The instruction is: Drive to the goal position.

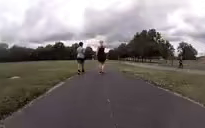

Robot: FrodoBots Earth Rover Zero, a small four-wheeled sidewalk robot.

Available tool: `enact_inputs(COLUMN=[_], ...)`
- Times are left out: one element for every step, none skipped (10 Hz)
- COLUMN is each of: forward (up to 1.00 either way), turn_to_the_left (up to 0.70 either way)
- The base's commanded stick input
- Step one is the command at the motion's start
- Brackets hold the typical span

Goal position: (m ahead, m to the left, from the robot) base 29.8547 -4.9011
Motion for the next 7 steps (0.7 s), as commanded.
enact_inputs(forward=[0.7,0.7,0.7,0.7,0.7,0.7,0.7], turn_to_the_left=[0.0,0.0,0.0,0.0,0.0,0.0,0.0])
